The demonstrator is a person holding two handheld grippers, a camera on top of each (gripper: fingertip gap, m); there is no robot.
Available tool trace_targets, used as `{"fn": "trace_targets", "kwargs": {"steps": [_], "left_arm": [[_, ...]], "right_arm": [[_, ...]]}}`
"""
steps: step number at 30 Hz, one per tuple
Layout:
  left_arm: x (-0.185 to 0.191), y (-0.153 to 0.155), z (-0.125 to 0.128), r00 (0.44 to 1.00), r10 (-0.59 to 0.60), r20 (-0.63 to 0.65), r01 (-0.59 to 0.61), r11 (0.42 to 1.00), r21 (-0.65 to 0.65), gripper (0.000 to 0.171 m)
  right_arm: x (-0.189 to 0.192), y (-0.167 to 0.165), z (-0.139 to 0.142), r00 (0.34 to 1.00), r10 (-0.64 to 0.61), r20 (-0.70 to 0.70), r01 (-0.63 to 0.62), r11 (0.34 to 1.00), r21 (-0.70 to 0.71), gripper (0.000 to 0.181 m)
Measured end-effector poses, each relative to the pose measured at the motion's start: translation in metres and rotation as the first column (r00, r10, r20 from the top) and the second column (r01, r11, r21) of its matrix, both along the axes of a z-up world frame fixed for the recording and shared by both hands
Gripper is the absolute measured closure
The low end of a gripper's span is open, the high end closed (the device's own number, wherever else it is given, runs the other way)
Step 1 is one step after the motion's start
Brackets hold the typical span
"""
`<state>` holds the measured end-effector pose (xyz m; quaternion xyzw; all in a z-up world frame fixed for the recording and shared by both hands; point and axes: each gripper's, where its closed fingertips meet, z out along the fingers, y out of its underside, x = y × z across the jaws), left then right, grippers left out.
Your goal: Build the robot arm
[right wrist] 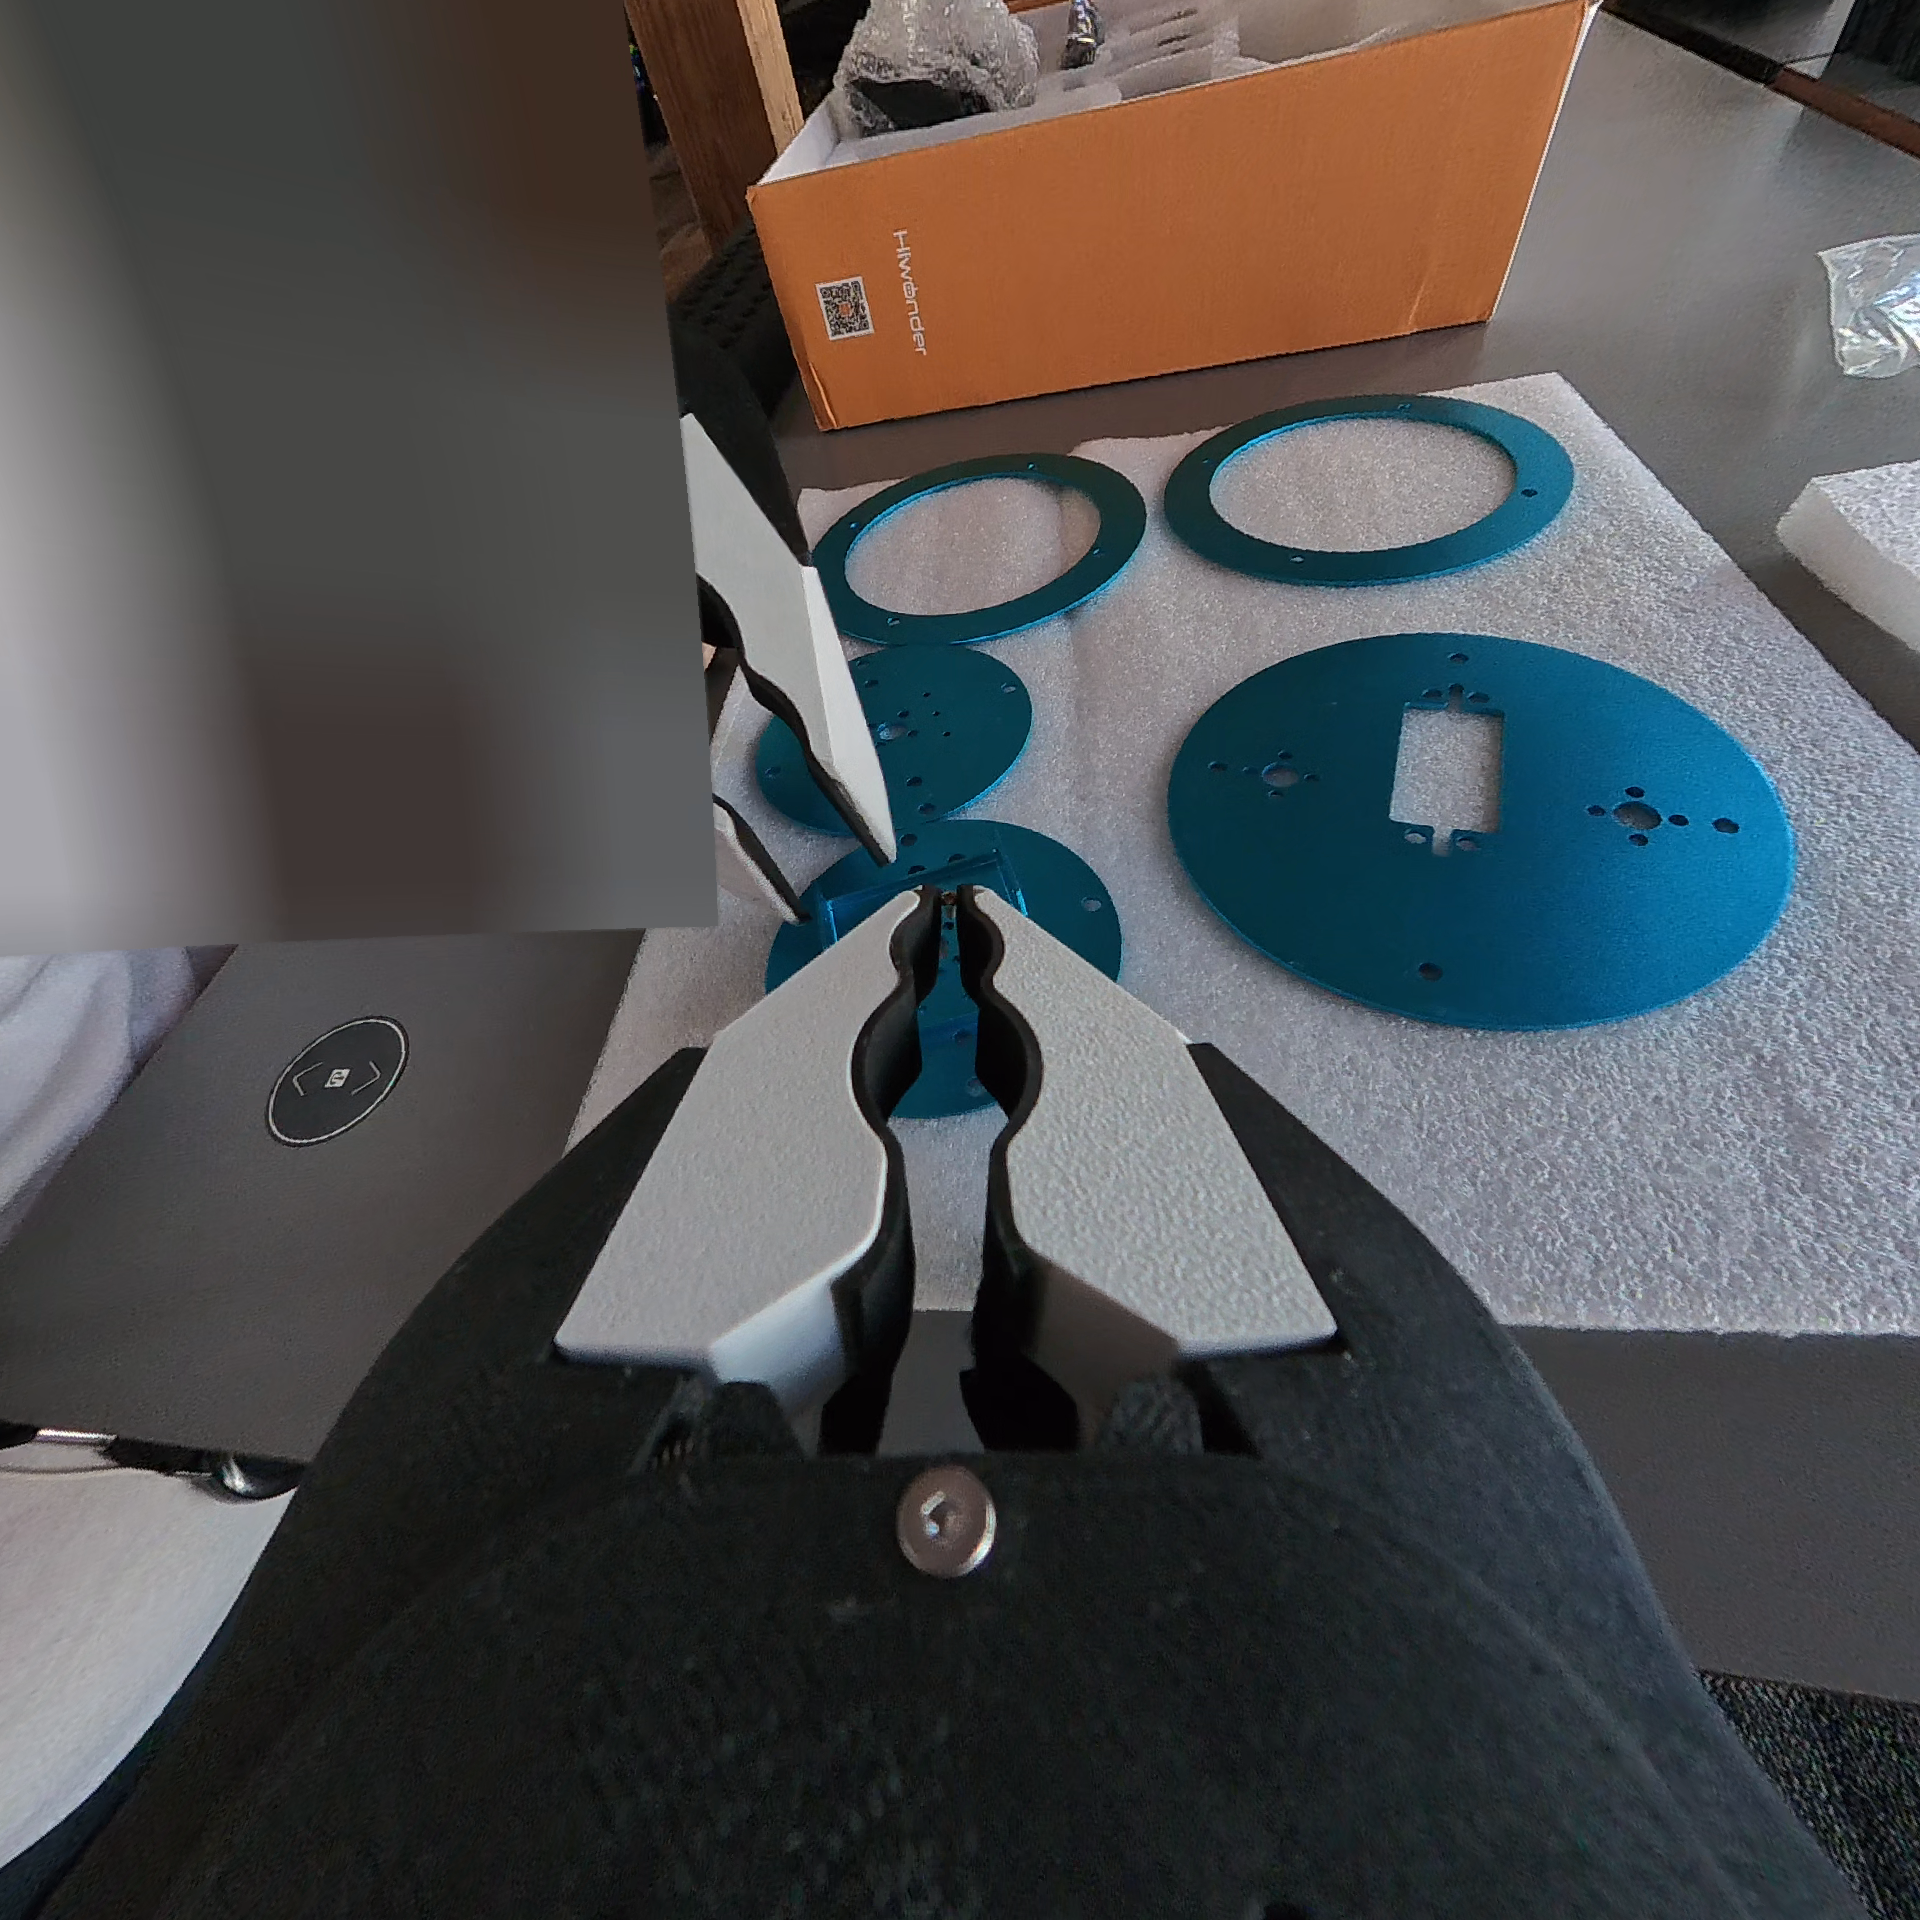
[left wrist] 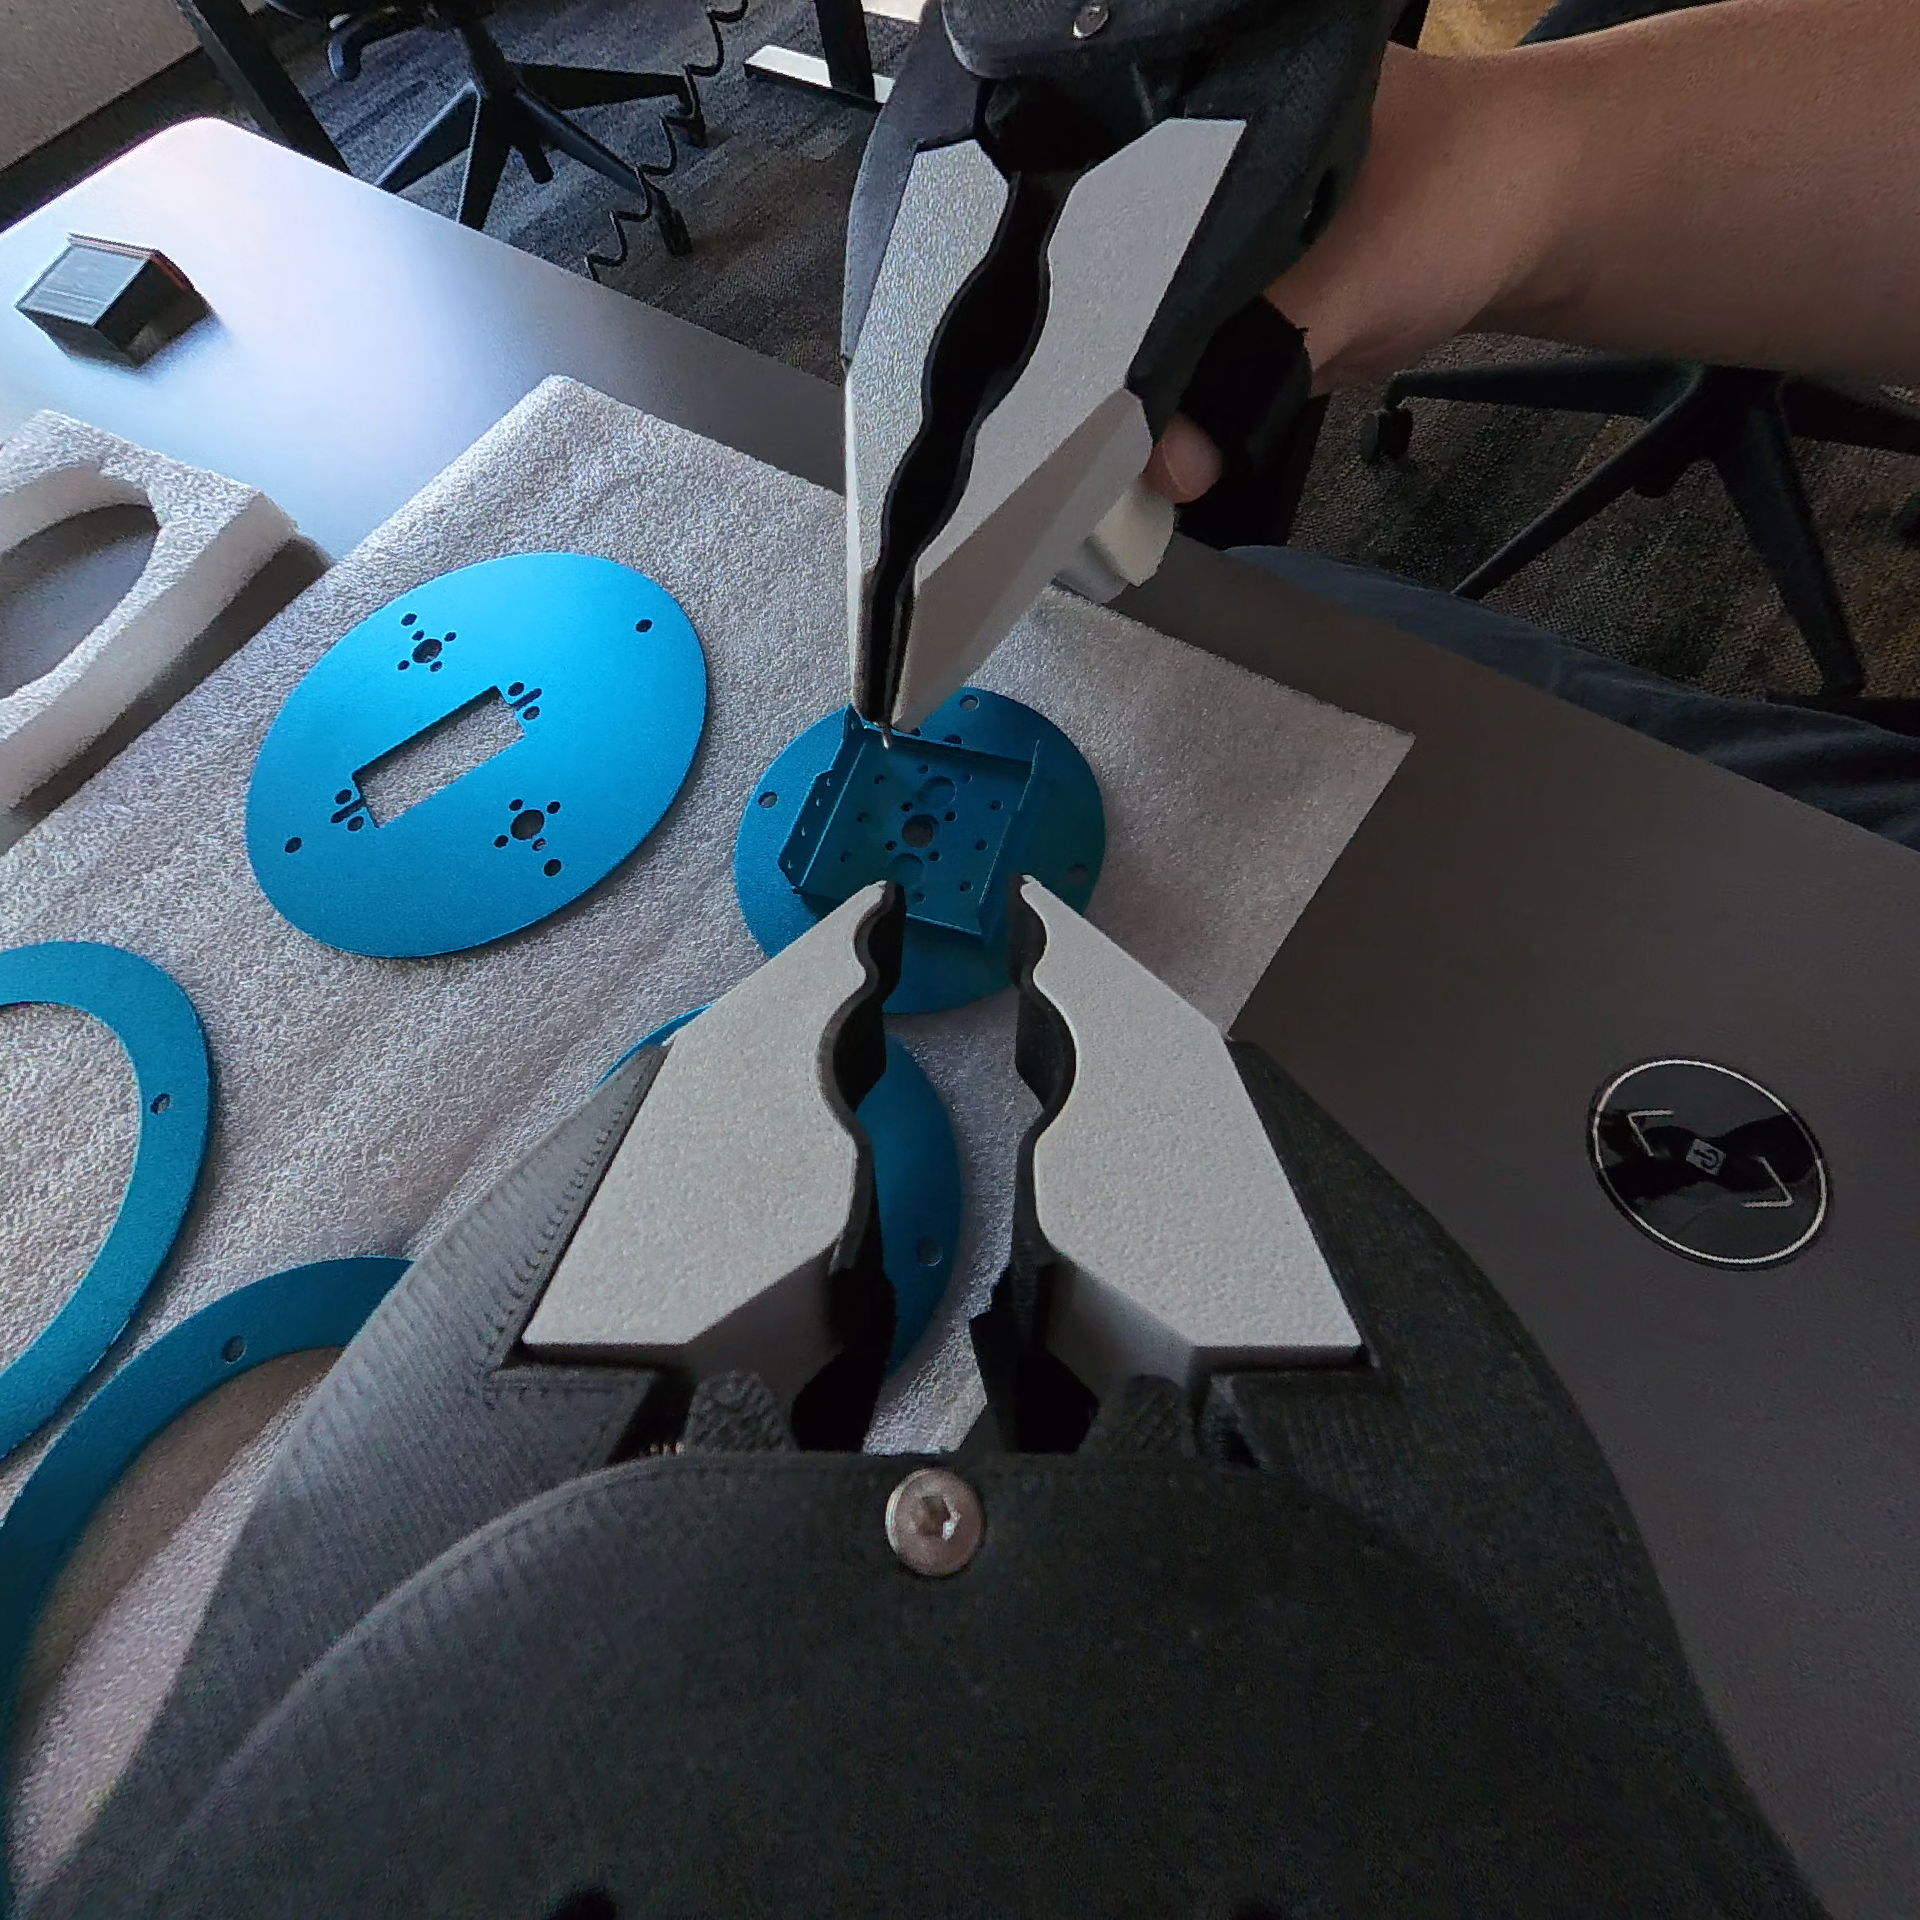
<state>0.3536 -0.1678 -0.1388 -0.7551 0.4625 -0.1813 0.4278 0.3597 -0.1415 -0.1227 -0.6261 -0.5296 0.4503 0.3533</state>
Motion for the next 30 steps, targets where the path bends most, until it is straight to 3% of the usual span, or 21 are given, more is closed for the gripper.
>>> {"fn": "trace_targets", "kwargs": {"steps": [24, 30], "left_arm": [[0.001, -0.004, 0.001, 1.0, -0.021, -0.003, 0.022, 1.0, 0.023, 0.16], [0.001, -0.005, 0.005, 0.999, -0.022, 0.029, 0.022, 1.0, 0.012, 0.156]], "right_arm": [[-0.005, -0.006, 0.001, 0.999, 0.027, 0.029, -0.028, 0.999, 0.019, 0.18], [-0.008, -0.014, 0.0, 0.986, 0.15, 0.076, -0.149, 0.989, -0.022, 0.18]]}}
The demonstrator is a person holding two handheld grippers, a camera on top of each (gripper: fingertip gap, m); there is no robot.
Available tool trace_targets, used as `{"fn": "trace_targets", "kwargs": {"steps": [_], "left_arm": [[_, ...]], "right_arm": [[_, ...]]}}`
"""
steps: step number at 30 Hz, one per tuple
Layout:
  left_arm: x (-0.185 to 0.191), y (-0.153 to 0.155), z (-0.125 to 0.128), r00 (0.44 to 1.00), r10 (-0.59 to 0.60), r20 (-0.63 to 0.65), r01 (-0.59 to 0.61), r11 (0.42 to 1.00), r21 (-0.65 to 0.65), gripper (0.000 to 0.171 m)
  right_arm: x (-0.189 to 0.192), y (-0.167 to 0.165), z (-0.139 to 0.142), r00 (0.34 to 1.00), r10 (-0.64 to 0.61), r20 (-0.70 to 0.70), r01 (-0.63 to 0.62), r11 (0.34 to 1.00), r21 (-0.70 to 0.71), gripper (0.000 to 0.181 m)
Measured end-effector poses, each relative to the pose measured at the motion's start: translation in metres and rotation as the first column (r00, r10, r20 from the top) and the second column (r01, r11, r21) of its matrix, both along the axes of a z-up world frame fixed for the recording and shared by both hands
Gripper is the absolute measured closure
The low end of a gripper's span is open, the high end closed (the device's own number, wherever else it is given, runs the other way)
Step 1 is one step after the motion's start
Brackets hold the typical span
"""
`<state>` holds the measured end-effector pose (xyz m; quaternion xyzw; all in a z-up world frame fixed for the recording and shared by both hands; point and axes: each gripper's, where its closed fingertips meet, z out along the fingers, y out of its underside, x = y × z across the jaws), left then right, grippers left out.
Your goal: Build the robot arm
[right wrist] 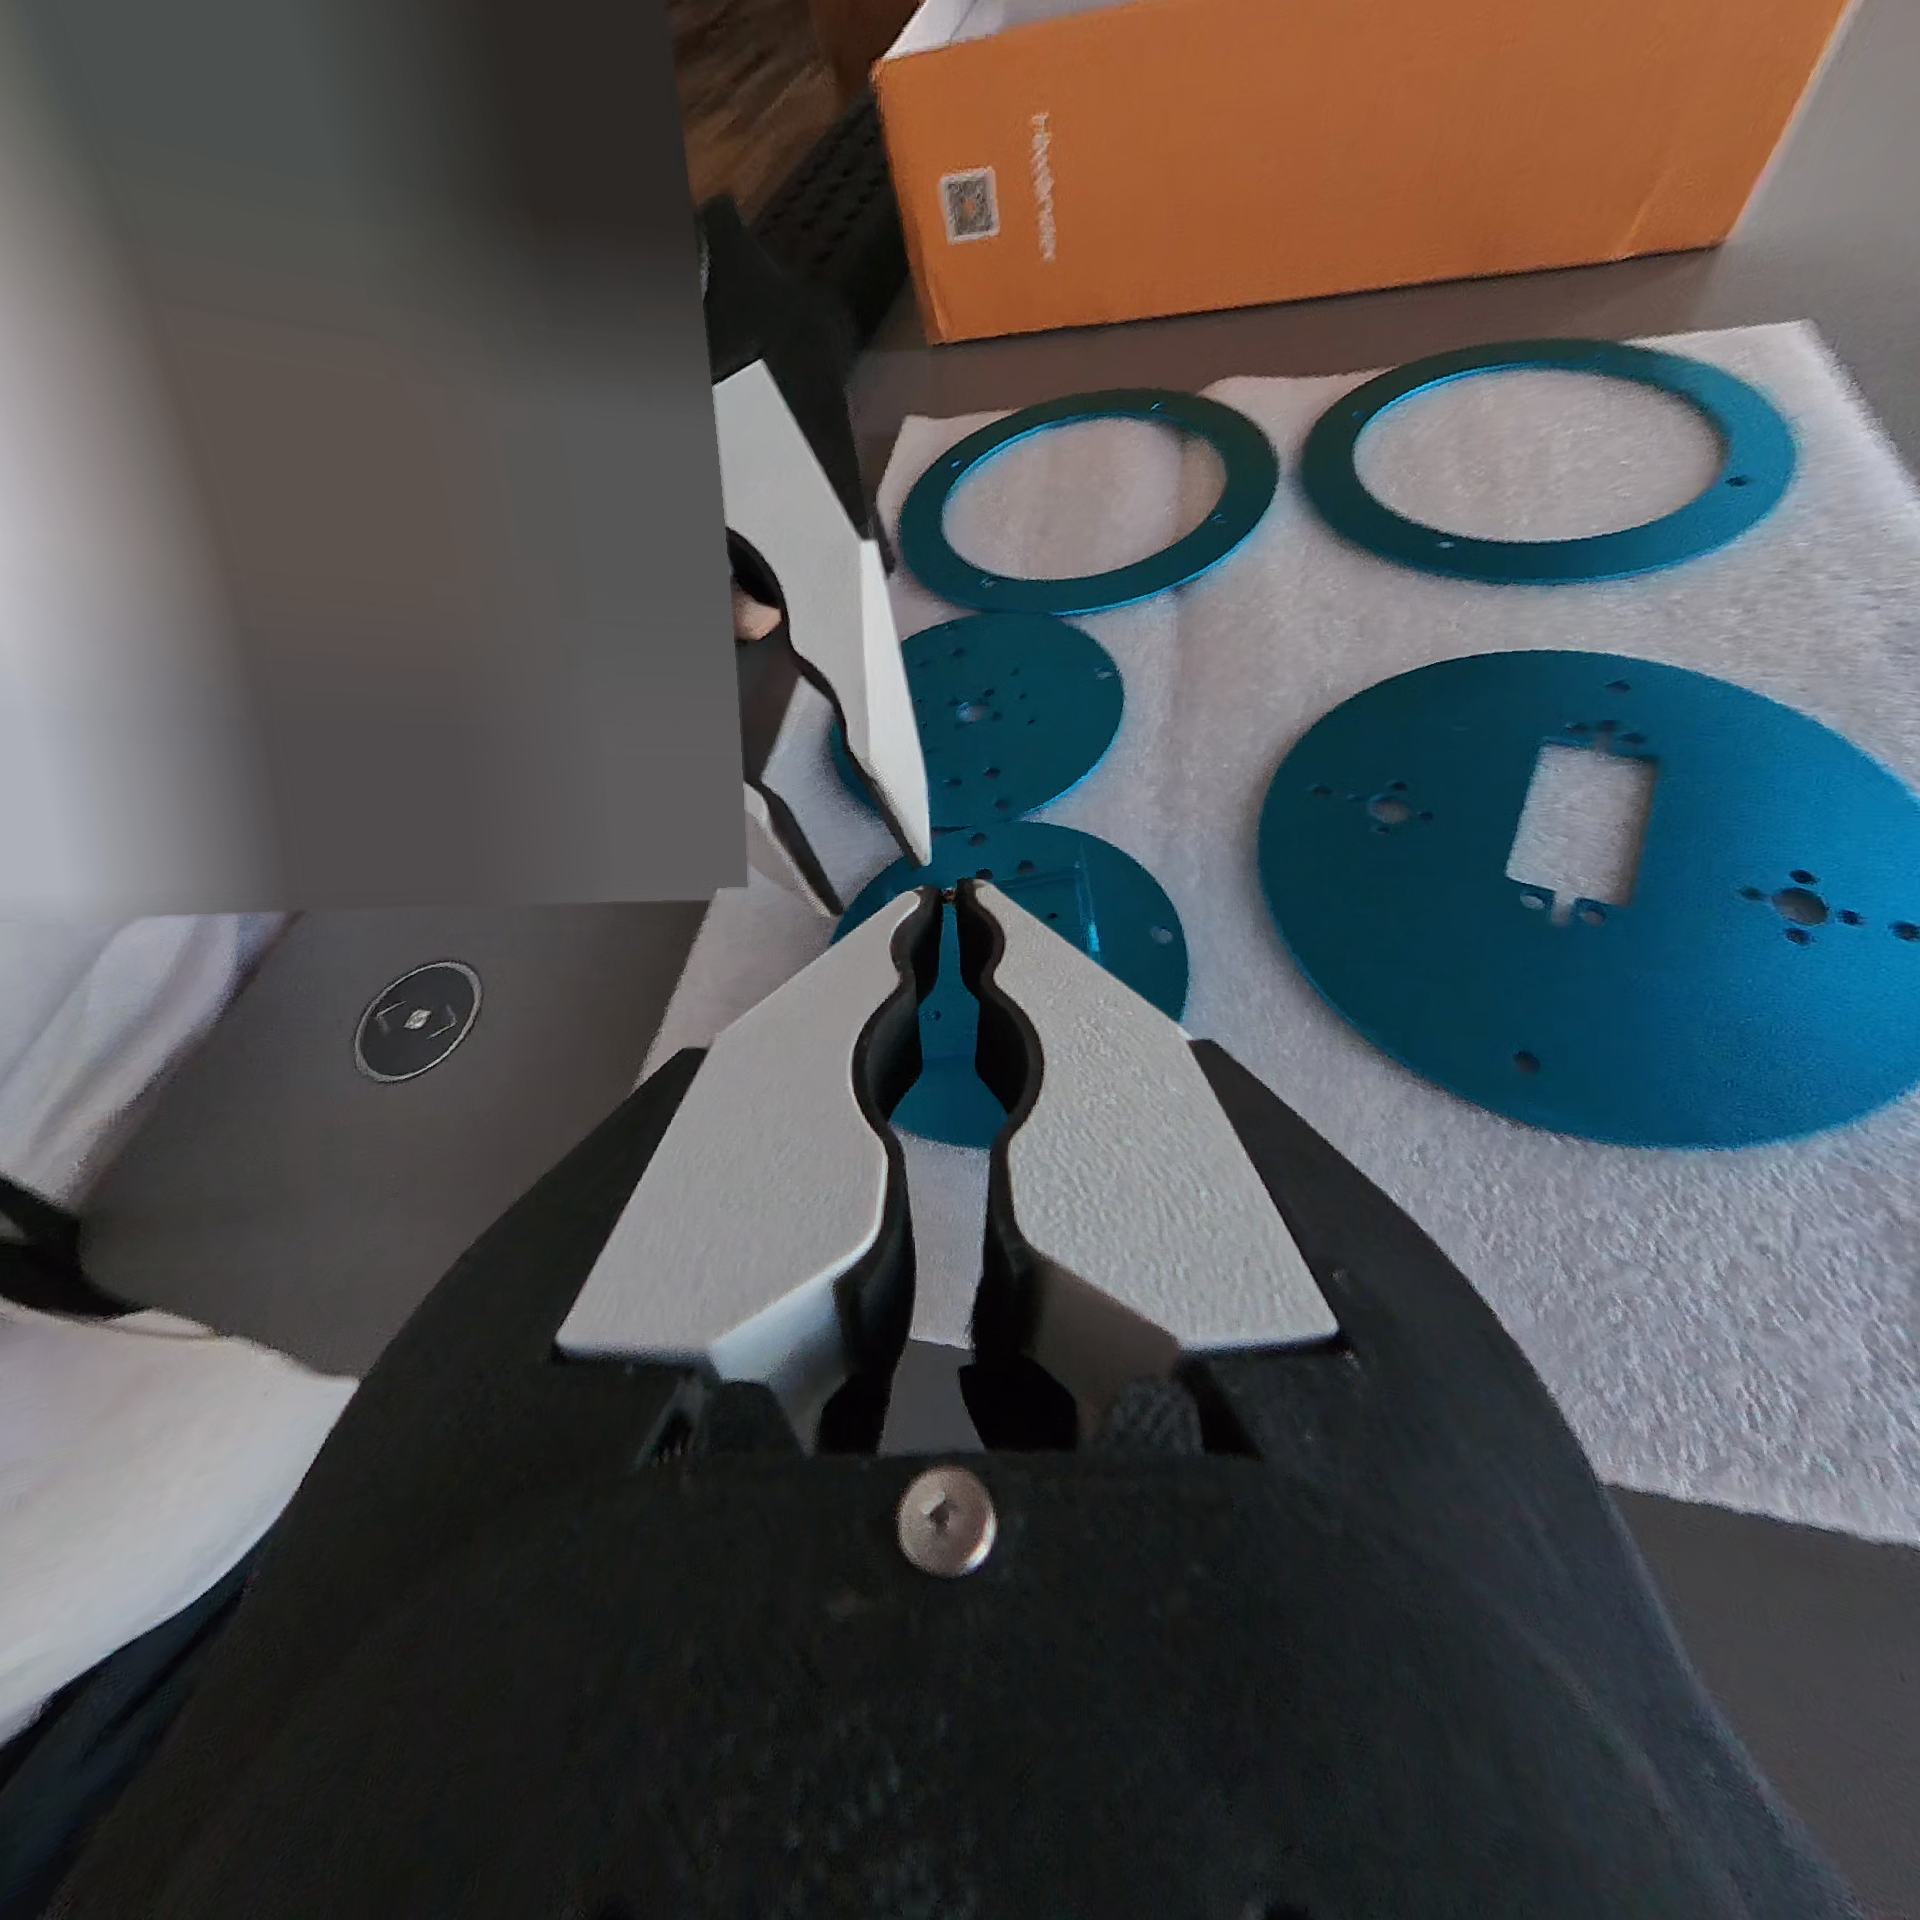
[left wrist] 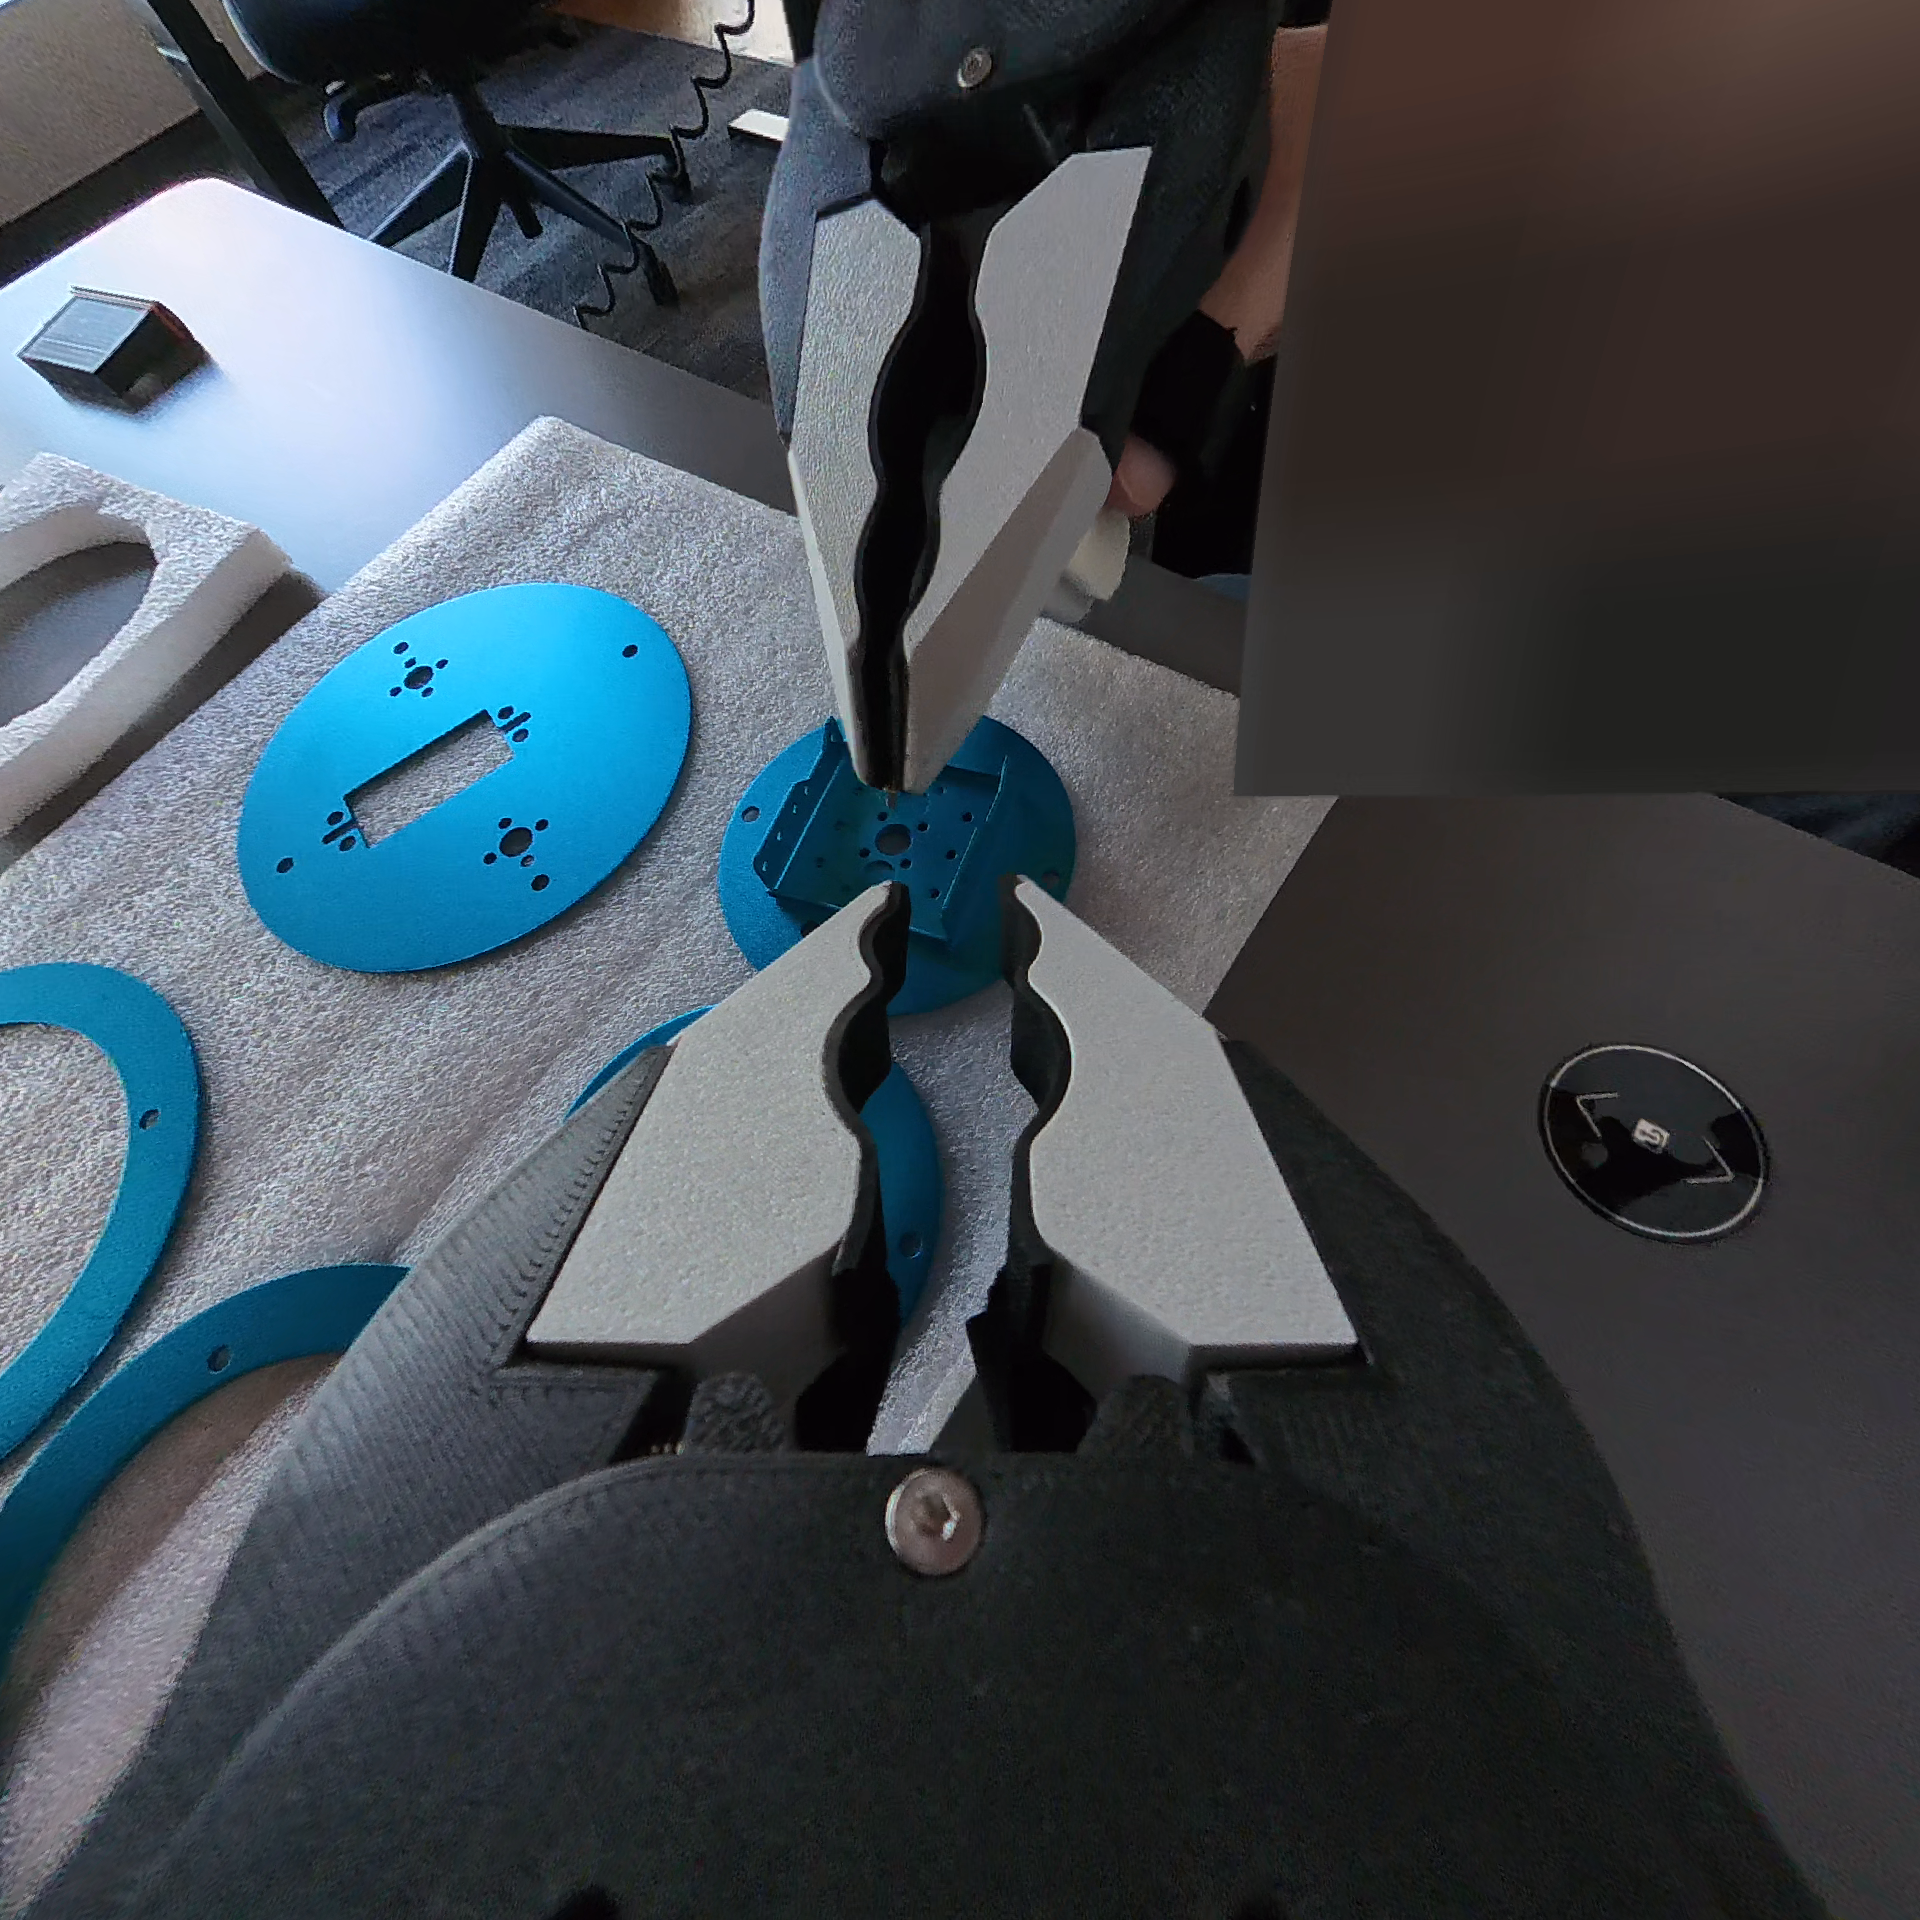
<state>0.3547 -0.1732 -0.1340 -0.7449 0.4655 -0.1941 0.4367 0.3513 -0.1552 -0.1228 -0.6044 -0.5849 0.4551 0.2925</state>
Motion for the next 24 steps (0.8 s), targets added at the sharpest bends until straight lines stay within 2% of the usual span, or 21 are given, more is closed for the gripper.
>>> {"fn": "trace_targets", "kwargs": {"steps": [5, 9, 15, 24], "left_arm": [[-0.003, -0.002, 0.004, 0.999, 0.03, 0.04, -0.029, 0.999, -0.032, 0.155], [-0.01, -0.006, 0.006, 0.996, 0.069, 0.048, -0.067, 0.997, -0.044, 0.153], [-0.021, -0.008, 0.006, 0.992, 0.108, 0.072, -0.104, 0.993, -0.058, 0.154], [-0.024, -0.008, 0.006, 0.989, 0.116, 0.087, -0.109, 0.991, -0.083, 0.154]], "right_arm": [[-0.003, -0.004, 0.002, 0.986, 0.156, 0.053, -0.15, 0.983, -0.102, 0.18], [-0.007, -0.005, 0.007, 0.972, 0.231, 0.037, -0.216, 0.948, -0.233, 0.18], [-0.011, -0.003, 0.005, 0.974, 0.226, 0.022, -0.204, 0.912, -0.356, 0.18], [-0.008, -0.01, -0.014, 0.953, 0.26, 0.154, -0.196, 0.919, -0.343, 0.18]]}}
